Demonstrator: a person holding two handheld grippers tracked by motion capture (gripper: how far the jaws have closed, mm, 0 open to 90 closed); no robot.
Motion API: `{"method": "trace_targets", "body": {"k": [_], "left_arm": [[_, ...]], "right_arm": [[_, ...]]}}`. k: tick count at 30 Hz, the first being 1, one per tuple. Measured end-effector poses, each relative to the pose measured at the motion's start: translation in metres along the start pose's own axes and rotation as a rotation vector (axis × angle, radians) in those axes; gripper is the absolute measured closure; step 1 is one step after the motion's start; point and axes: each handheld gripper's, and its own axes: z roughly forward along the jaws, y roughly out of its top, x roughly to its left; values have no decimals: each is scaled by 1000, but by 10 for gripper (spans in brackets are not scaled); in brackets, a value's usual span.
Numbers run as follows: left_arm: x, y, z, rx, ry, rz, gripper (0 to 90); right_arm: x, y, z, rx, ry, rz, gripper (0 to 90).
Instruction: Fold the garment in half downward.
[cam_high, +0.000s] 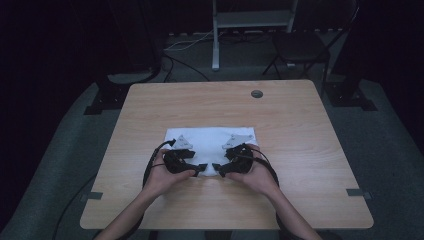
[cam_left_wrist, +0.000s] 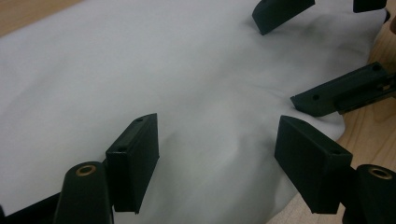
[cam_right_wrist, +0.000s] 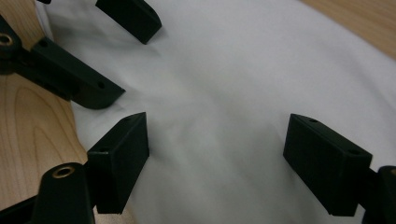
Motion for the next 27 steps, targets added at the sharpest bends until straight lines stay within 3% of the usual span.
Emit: {"method": "trace_targets", "body": {"k": [5, 9, 11, 15, 17, 19, 21, 23, 27], "left_arm": [[0, -5, -4, -6, 12, 27, 306], [4, -6, -13, -35, -21, -15, 305], [18, -9, -23, -52, 1, -41, 305], [31, -14, -28, -22, 11, -71, 305], [35, -19, -28, 7, 17, -72, 305], [35, -21, -29, -3, 14, -62, 305], [36, -18, -31, -2, 0, -83, 305], [42, -8, -35, -52, -10, -93, 305], [64, 22, -28, -112, 7, -127, 305]], "right_arm": [[-1, -4, -2, 4, 4, -8, 219], [-2, -6, -8, 4, 20, -1, 213], [-8, -9, -16, -32, 21, 45, 213], [-22, -21, -26, -16, 0, 92, 216], [-25, -28, -29, -15, 2, 87, 224], [-24, -30, -30, -17, -2, 63, 225], [-24, -29, -30, -4, 1, 44, 218], [-29, -22, -32, 5, 7, 48, 212], [-53, 5, -32, -65, -39, 90, 211]]}}
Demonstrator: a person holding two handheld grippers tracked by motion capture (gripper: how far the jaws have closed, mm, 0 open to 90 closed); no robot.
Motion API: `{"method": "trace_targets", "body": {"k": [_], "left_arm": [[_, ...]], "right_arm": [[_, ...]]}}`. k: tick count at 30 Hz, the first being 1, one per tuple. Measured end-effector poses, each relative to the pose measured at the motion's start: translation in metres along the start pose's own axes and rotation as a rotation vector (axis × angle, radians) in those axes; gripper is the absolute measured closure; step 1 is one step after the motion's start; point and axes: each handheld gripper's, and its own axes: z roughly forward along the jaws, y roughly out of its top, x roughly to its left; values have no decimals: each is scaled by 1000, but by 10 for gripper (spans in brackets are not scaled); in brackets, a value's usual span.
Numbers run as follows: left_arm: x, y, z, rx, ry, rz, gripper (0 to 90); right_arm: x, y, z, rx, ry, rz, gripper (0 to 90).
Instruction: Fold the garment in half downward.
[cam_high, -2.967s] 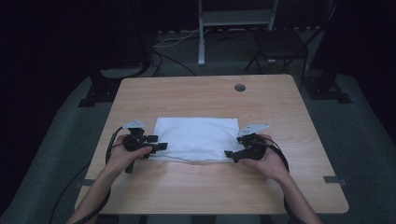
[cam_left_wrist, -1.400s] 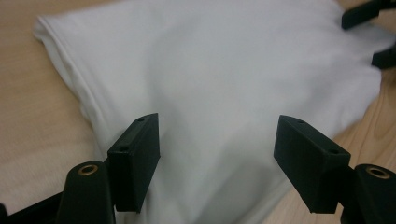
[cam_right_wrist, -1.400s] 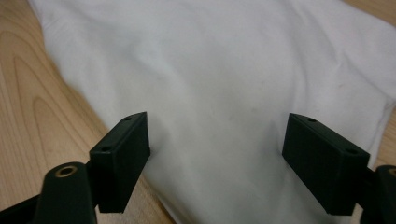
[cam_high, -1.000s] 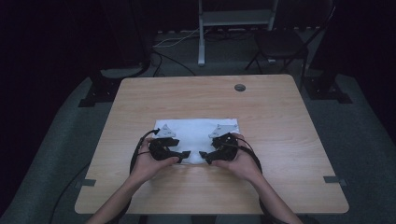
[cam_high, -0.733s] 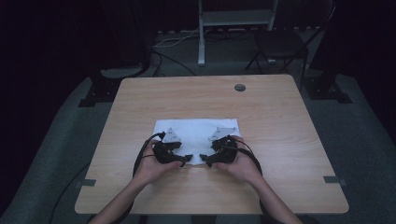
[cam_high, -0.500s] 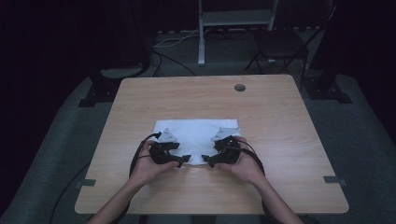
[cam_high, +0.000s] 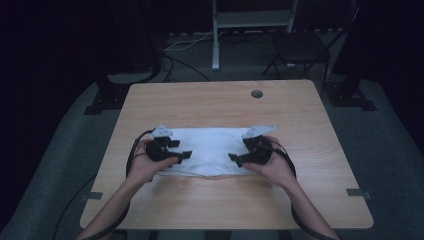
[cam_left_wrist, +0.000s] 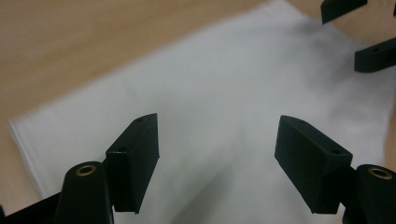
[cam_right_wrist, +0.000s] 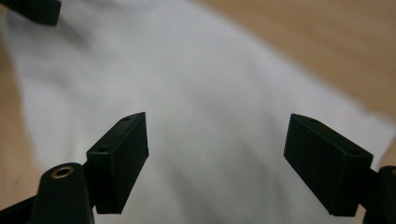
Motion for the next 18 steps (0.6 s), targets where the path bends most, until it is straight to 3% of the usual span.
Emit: {"method": "trace_targets", "body": {"k": [5, 9, 11, 15, 18], "left_arm": [[23, 18, 32, 73, 13, -34, 305], [34, 10, 45, 121, 44, -48, 305], [36, 5, 46, 99, 36, -64, 306], [25, 12, 44, 78, 23, -48, 305], [12, 25, 48, 47, -1, -7, 305]], "right_arm": [[-17, 19, 33, 55, 10, 10, 209], [-23, 12, 47, 103, 0, 25, 209], [-24, 7, 48, 89, 12, 45, 210], [-22, 15, 44, 77, 10, 25, 210], [-19, 28, 47, 37, 32, 4, 210]]}}
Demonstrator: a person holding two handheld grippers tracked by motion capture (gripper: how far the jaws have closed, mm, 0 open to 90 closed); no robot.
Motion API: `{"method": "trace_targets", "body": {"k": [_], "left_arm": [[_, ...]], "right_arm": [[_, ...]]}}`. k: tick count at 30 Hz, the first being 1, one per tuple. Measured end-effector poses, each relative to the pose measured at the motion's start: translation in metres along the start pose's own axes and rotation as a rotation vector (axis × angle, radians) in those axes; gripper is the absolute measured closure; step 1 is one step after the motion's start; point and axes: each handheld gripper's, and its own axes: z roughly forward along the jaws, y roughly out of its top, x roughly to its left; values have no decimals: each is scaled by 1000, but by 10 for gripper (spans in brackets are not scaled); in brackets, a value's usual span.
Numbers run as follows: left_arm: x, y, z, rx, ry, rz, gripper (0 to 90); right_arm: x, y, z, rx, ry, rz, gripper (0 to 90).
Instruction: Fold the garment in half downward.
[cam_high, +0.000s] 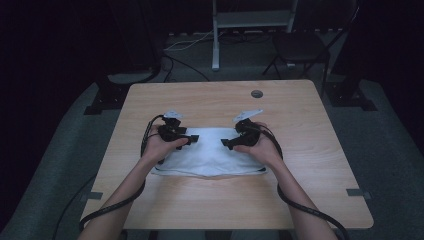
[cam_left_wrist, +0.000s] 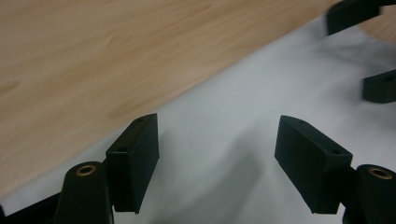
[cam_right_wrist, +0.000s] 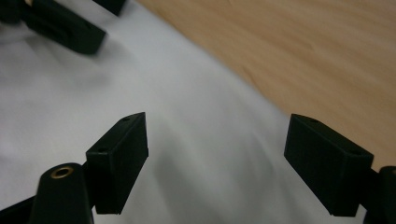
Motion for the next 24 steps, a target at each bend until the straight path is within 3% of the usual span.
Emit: {"method": "trace_targets", "body": {"k": [1, 3, 4, 8, 10, 13, 16, 21, 24], "left_arm": [[-4, 5, 2, -25, -32, -8, 305], [-12, 13, 8, -77, -133, -49, 305], [-15, 17, 12, -80, -152, -58, 305], [-17, 23, 26, -42, -139, -35, 305], [-18, 20, 31, -29, -152, -43, 305], [-22, 17, 34, 3, -147, -10, 305], [-26, 15, 37, 7, -163, -2, 305], [-29, 10, 45, 57, -170, 21, 305], [-30, 7, 46, 51, -167, 66, 305]], "right_arm": [[1, 4, 3, 2, 8, 0, 210], [5, 8, 8, 12, 7, -11, 210], [7, 9, 9, 12, 12, -12, 210], [15, 2, 5, 25, 18, -33, 210], [16, -4, -2, 29, 21, -37, 210], [18, -12, -14, 16, 24, -33, 210], [19, -19, -22, 6, 19, -37, 210], [20, -29, -32, -6, 28, -26, 210], [20, -32, -36, -11, 27, -31, 209]]}}
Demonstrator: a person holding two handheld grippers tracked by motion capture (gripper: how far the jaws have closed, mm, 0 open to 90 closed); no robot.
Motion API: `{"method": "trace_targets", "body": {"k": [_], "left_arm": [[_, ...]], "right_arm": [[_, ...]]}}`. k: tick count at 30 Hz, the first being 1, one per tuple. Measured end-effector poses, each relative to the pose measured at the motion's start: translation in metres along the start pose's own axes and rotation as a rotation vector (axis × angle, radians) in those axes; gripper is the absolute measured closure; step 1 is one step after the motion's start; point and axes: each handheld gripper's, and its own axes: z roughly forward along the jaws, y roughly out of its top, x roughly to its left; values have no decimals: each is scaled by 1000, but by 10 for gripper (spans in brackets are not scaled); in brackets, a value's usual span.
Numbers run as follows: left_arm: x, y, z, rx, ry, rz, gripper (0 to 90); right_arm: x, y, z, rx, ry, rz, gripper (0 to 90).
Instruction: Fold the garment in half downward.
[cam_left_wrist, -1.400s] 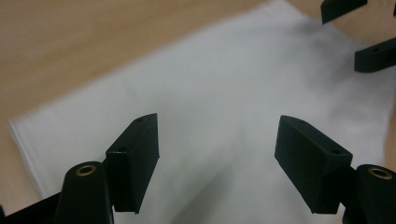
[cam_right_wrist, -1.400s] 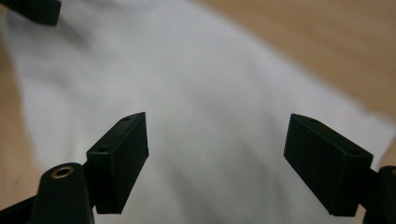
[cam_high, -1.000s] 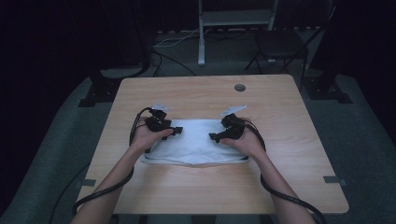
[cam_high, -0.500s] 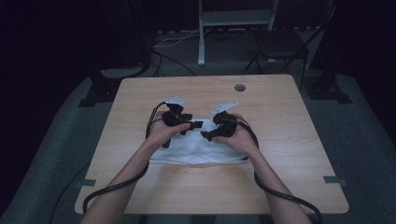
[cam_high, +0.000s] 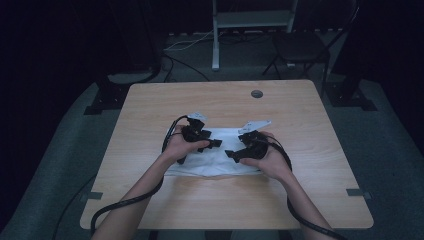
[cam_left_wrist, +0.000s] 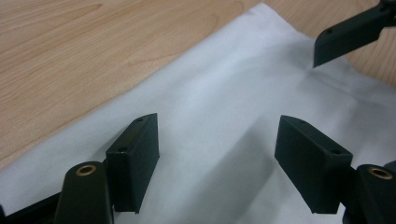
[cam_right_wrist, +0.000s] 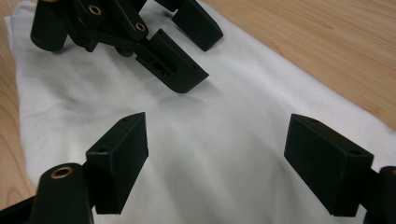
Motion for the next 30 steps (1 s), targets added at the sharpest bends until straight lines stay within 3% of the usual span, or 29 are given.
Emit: {"method": "trace_targets", "body": {"k": [7, 9, 11, 15, 17, 21, 22, 24, 30], "left_arm": [[-3, -1, -1, -1, 15, 7, 305], [-10, 2, -8, -39, 8, 2, 305], [-20, 4, -16, -44, -8, 31, 305], [-39, -4, -23, 18, -35, 90, 305], [-43, -12, -24, 45, -54, 97, 305], [-46, -25, -20, 78, -71, 90, 305], [-46, -27, -20, 63, -70, 89, 305], [-44, -28, -20, 48, -77, 48, 305], [-51, -30, -32, 15, -97, 56, 305]], "right_arm": [[2, -7, -9, -8, -9, 1, 210], [2, -8, -11, -10, -11, 0, 210], [3, -10, -13, -17, -3, 2, 210], [3, -11, -18, -13, -9, -1, 209], [3, -12, -20, -19, -11, 1, 209], [4, -13, -25, -25, -13, 2, 209], [4, -14, -25, -26, -13, 3, 209], [3, -15, -26, -21, -17, -2, 209], [4, -18, -27, -22, -15, 9, 209]]}}
